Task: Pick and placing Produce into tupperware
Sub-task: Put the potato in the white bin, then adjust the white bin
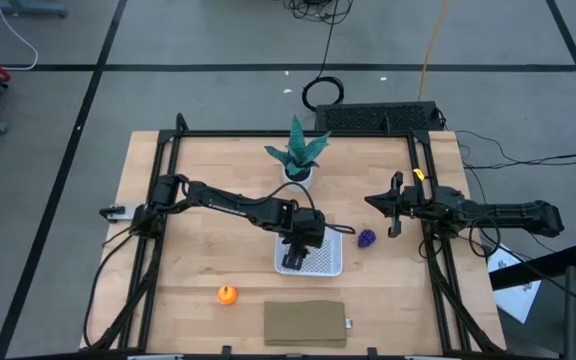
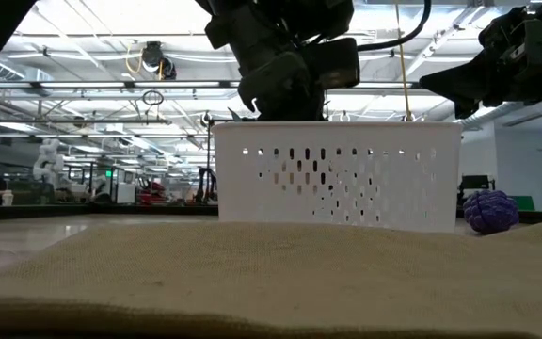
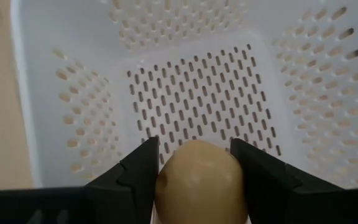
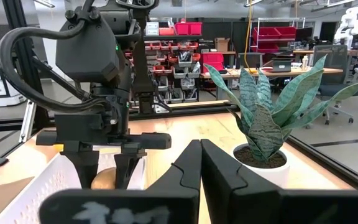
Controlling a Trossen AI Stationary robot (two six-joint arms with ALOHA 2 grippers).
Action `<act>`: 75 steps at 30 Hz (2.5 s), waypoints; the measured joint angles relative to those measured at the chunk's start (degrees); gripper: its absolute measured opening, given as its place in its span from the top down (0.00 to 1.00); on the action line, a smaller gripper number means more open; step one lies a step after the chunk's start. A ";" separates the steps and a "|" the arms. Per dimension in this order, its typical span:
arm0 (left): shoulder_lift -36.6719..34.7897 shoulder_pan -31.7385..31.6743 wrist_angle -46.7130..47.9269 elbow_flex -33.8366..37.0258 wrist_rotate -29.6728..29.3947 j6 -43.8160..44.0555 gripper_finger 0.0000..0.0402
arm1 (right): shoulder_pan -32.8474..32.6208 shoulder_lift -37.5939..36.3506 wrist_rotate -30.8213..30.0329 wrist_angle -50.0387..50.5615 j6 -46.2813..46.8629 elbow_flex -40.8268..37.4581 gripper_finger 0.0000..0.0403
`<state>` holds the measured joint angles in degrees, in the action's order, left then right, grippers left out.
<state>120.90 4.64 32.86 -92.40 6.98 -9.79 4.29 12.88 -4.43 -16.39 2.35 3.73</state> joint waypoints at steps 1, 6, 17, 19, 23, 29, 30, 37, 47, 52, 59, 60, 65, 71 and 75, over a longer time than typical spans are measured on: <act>0.00 0.00 0.04 0.00 0.53 0.03 0.54 | 0.00 -0.01 0.00 -0.01 0.00 -0.01 1.00; 0.00 0.00 0.07 0.00 0.66 0.16 0.54 | 0.00 0.00 0.00 -0.01 0.00 -0.01 1.00; -0.04 -0.04 -2.67 3.09 0.57 0.35 0.54 | -0.02 0.00 0.00 -0.01 0.00 -0.02 1.00; -0.04 -0.07 -3.65 3.97 0.50 -0.44 0.54 | -0.02 0.00 0.00 0.01 0.02 0.00 1.00; -0.04 -0.07 -4.04 4.28 0.48 -1.61 0.54 | 0.00 0.00 0.00 0.03 0.01 0.00 1.00; -0.04 0.00 -4.65 4.28 0.50 -1.71 0.49 | 0.00 0.00 0.00 0.03 0.00 0.00 1.00; -0.04 0.00 -4.66 4.28 0.50 -1.66 0.47 | 0.00 0.00 0.00 0.03 0.00 -0.01 1.00; -0.04 0.00 -4.66 4.28 0.50 -1.81 0.31 | 0.00 -0.02 0.00 0.03 0.02 -0.01 1.00; -1.72 0.00 0.39 -0.92 0.37 -3.58 0.29 | -0.01 0.00 0.02 0.02 0.02 0.00 1.00; -2.96 0.00 5.26 -5.35 -3.98 -4.10 0.34 | -0.02 0.00 0.07 0.00 0.59 -0.02 1.00; -5.70 -0.08 10.07 -8.31 -10.19 -5.12 0.60 | -0.01 -0.03 0.16 0.05 1.49 0.00 1.00; -6.19 -0.14 9.78 -8.33 -10.95 -5.20 0.66 | 0.00 -0.08 0.22 0.16 1.51 0.00 1.00; -6.58 -1.18 11.39 -8.26 -16.46 -3.00 0.95 | -0.02 0.41 0.20 0.21 1.52 -0.02 1.00; -6.48 -4.02 11.60 -3.35 -17.08 0.35 0.95 | 0.00 0.83 0.22 0.38 1.53 0.00 1.00; -6.47 -5.39 9.03 0.63 -17.53 2.44 0.97 | -0.01 0.83 0.22 0.37 1.53 -0.02 1.00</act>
<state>114.43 -0.74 41.89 -91.77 -10.55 -7.35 4.29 13.72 -4.21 -16.02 3.88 3.70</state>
